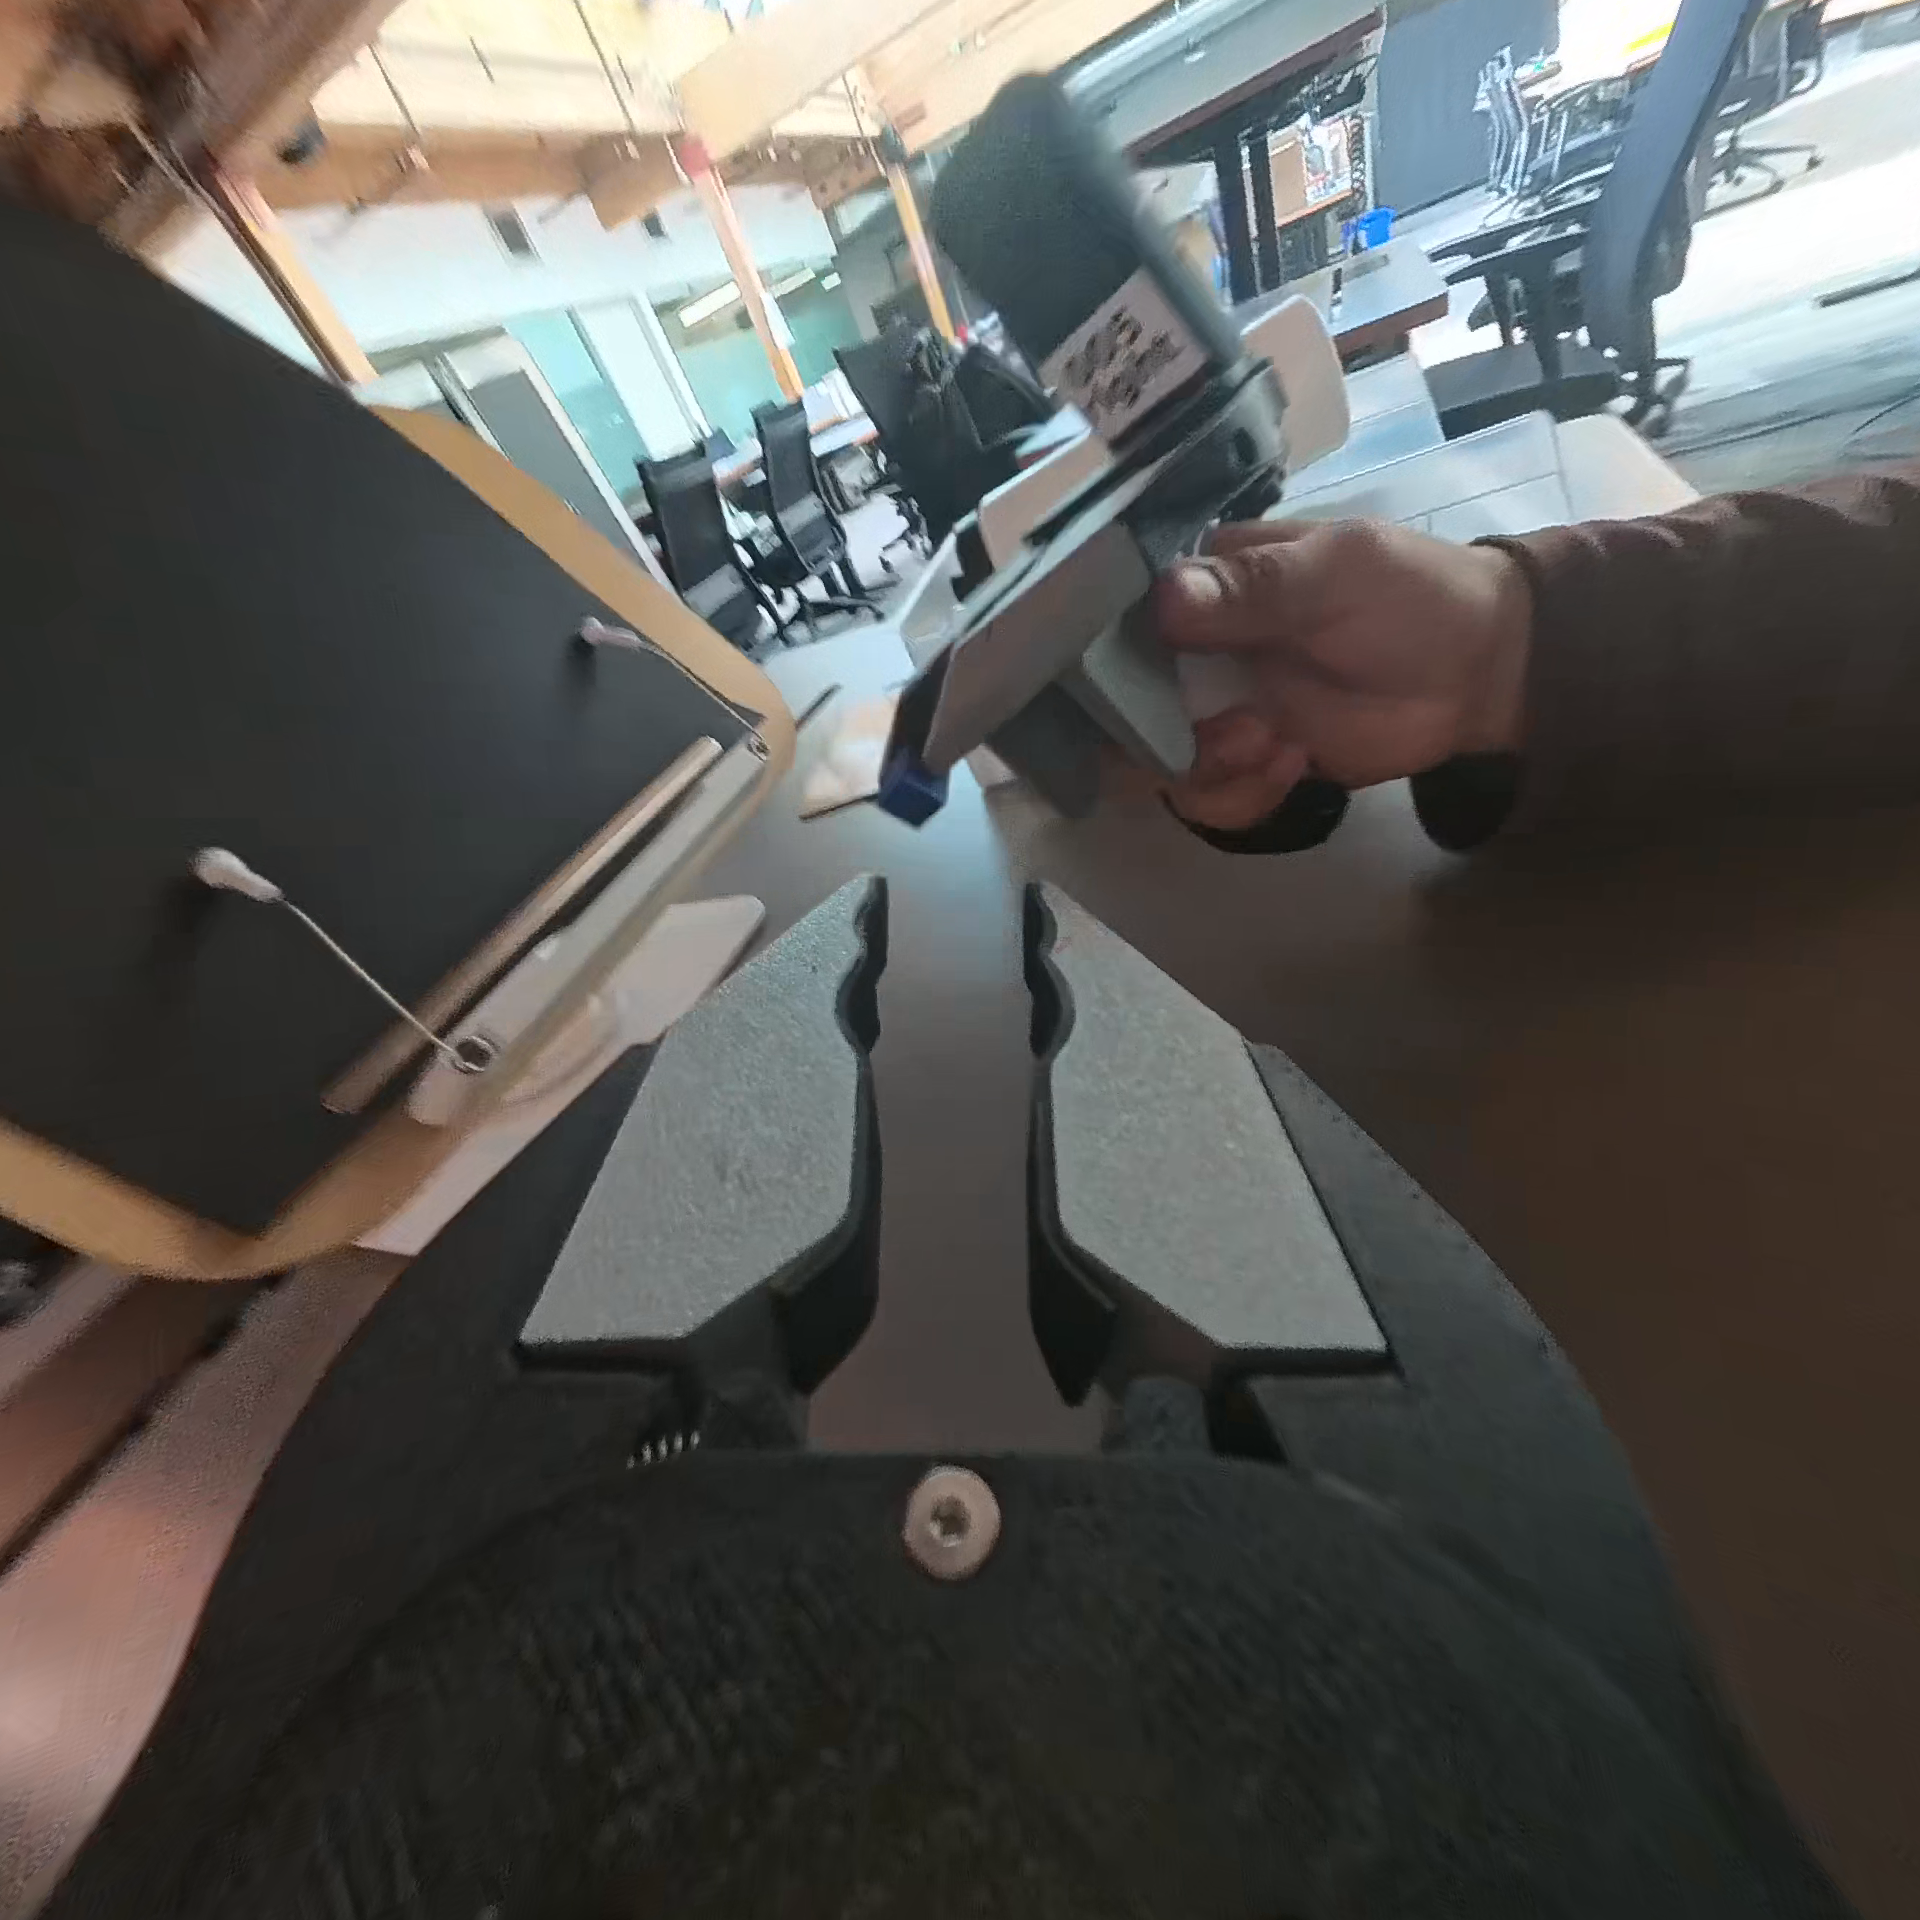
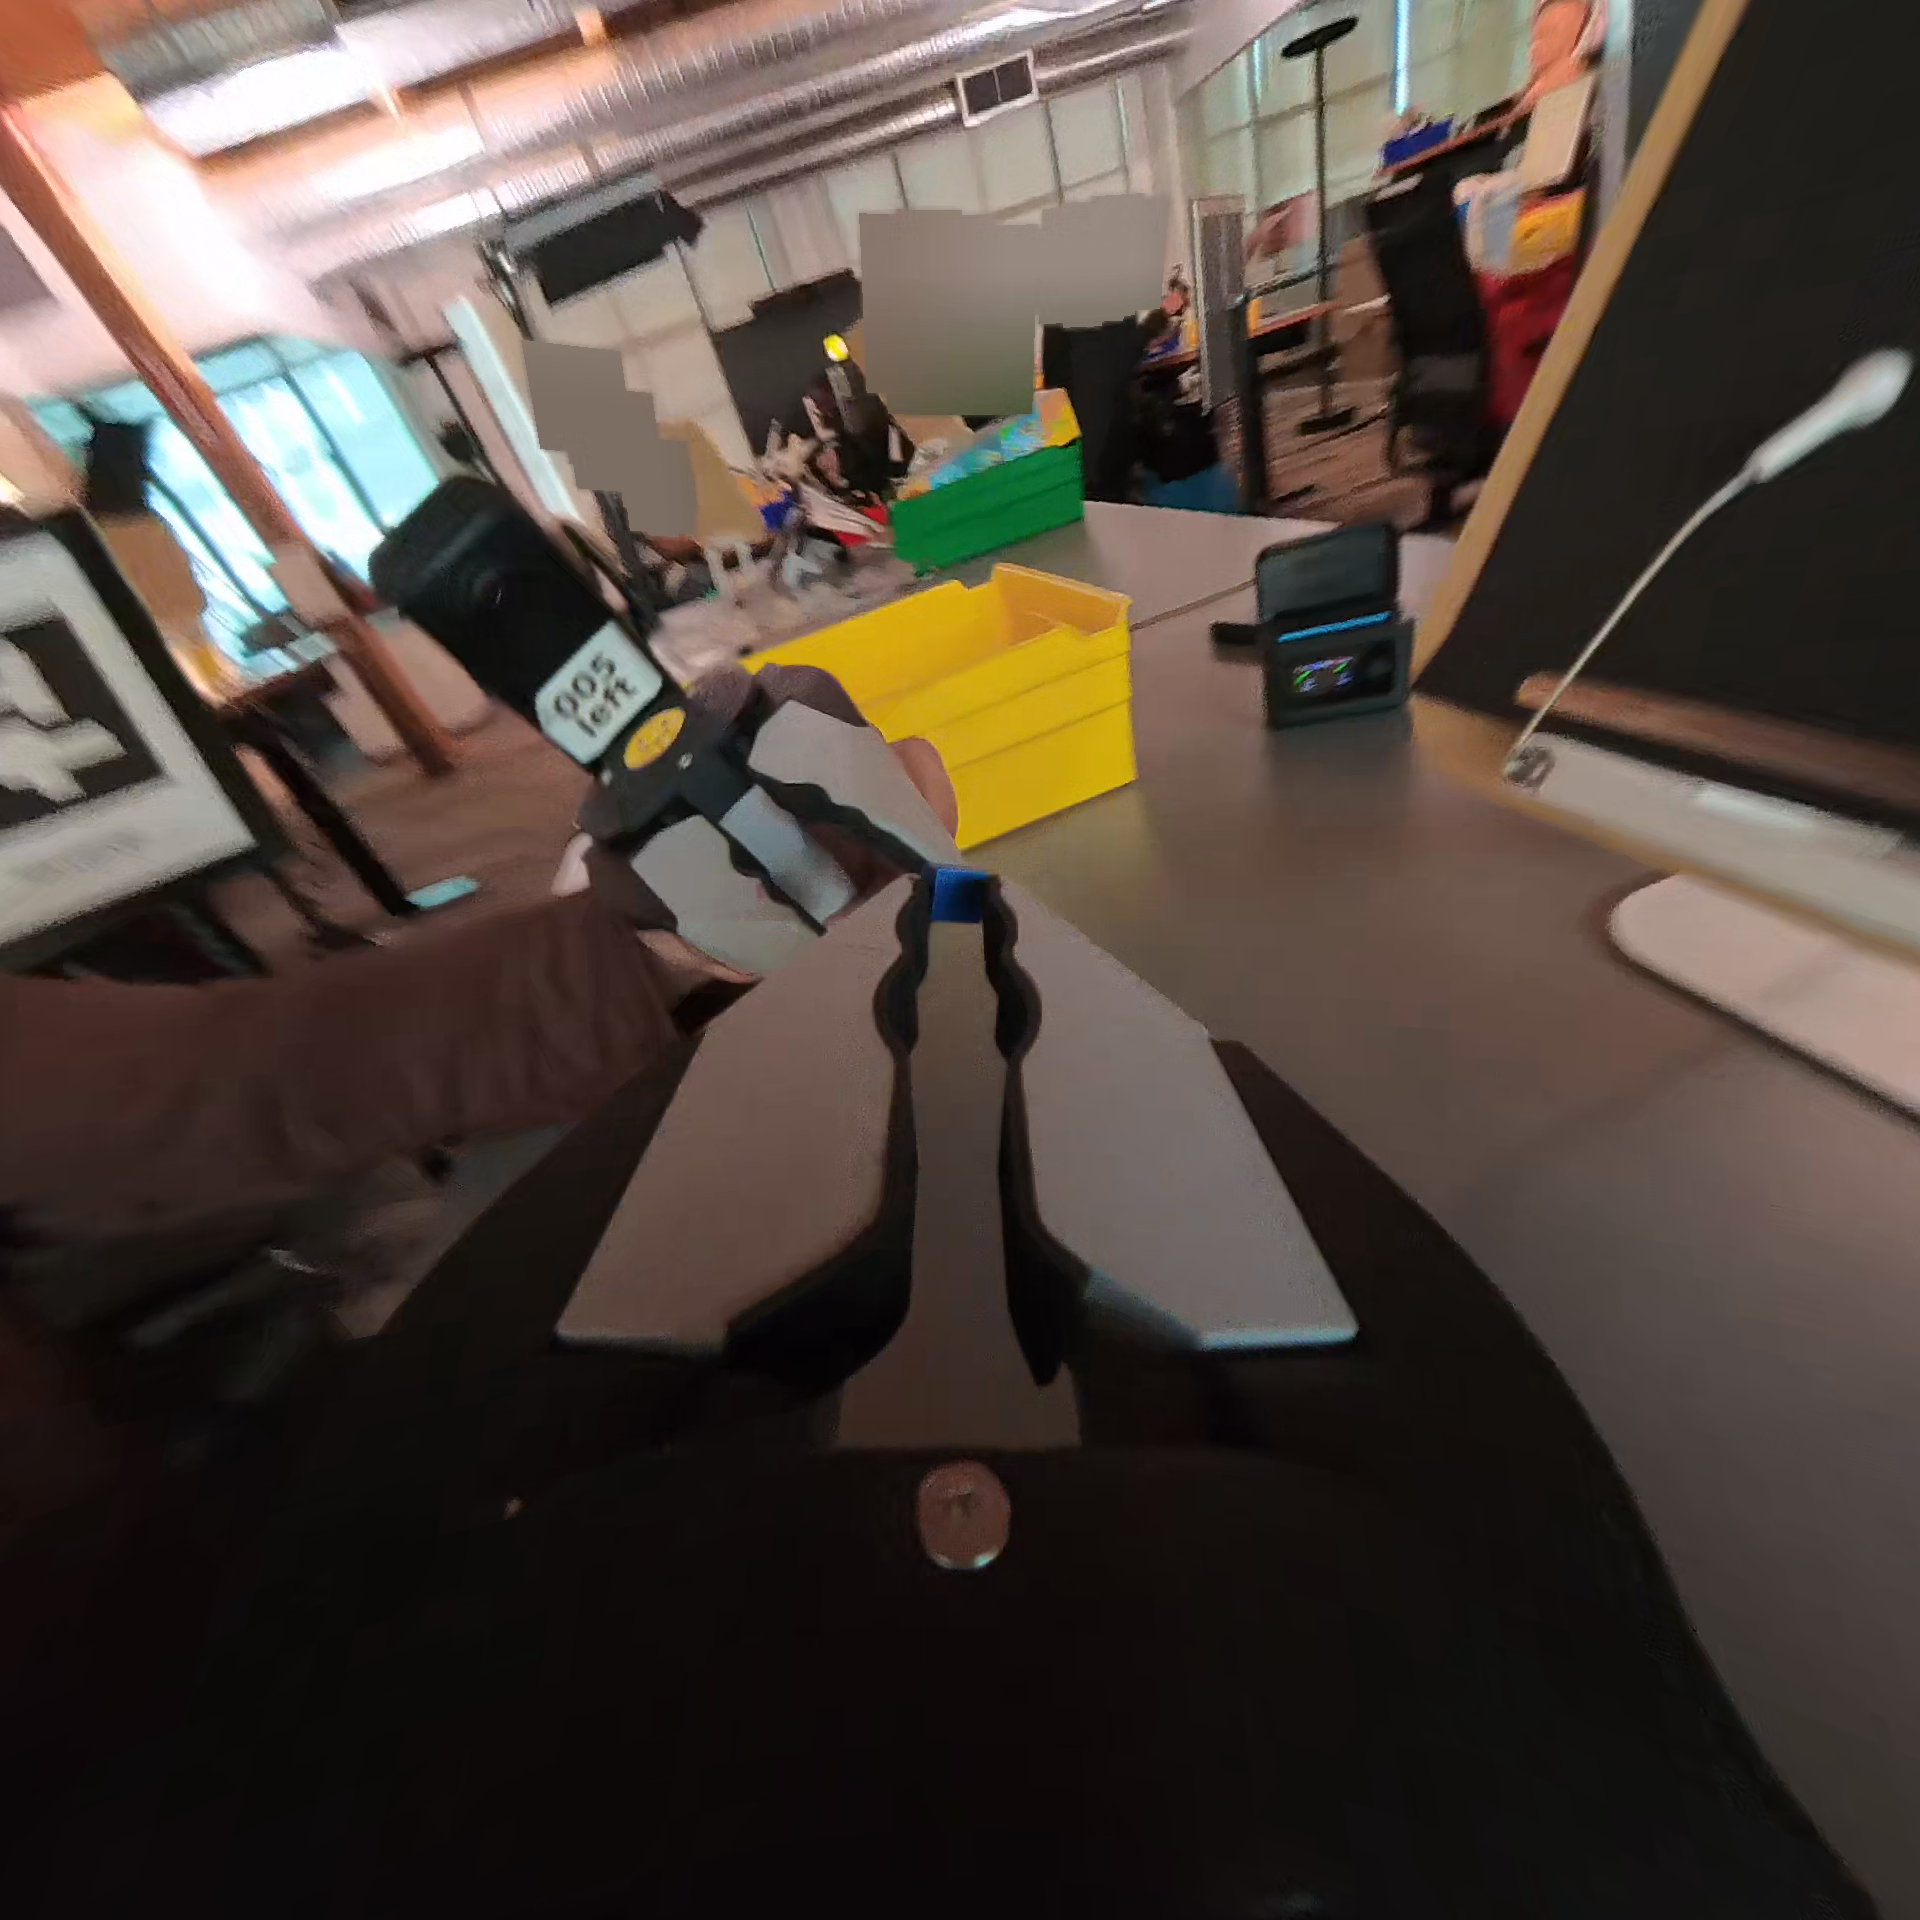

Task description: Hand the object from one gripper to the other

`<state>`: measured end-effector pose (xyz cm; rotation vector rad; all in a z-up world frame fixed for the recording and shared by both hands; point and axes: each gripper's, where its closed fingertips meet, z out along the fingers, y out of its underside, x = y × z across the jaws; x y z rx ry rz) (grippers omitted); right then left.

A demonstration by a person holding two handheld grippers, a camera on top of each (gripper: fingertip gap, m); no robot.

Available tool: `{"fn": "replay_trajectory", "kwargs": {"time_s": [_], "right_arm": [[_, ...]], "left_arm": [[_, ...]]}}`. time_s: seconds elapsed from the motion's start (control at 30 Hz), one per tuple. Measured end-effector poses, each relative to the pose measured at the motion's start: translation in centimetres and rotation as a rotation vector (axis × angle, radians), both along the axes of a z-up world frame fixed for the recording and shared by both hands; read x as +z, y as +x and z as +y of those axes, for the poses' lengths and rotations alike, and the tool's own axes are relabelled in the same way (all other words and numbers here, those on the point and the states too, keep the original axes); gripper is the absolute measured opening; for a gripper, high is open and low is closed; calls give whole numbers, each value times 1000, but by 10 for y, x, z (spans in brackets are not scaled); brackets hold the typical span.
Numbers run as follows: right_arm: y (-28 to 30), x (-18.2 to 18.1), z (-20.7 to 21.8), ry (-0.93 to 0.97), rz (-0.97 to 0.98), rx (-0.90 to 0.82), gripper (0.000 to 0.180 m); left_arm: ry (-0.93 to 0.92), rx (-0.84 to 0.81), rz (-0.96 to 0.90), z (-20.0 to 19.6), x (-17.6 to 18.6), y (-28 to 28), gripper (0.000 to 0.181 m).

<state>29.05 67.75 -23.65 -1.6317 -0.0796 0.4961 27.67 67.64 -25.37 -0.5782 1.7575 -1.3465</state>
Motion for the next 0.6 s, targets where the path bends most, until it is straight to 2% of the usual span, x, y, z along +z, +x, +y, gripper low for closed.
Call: {"fn": "replay_trajectory", "kwargs": {"time_s": [0.03,0.2,0.3,0.33,0.4,0.47,0.6], "right_arm": [[-2,2,-1,13,-80,-16,7],[-18,6,-9,94,-589,-92,6],[-17,3,-6,118,-842,-190,6],[-18,0,-5,120,-887,-195,7],[-22,-8,-1,99,-954,-193,7],[-24,-11,2,102,-1037,-218,6],[-25,-13,5,114,-1167,-268,7]], "left_arm": [[-35,-23,61,-1,-5,0,22],[-411,-233,385,-10,-8,-7,24],[-608,-327,424,-6,9,-12,18],[-625,-321,415,-2,11,-11,14],[-619,-281,423,3,7,-8,17],[-621,-294,456,0,4,-9,22],[-618,-324,478,-8,2,-11,20]]}}
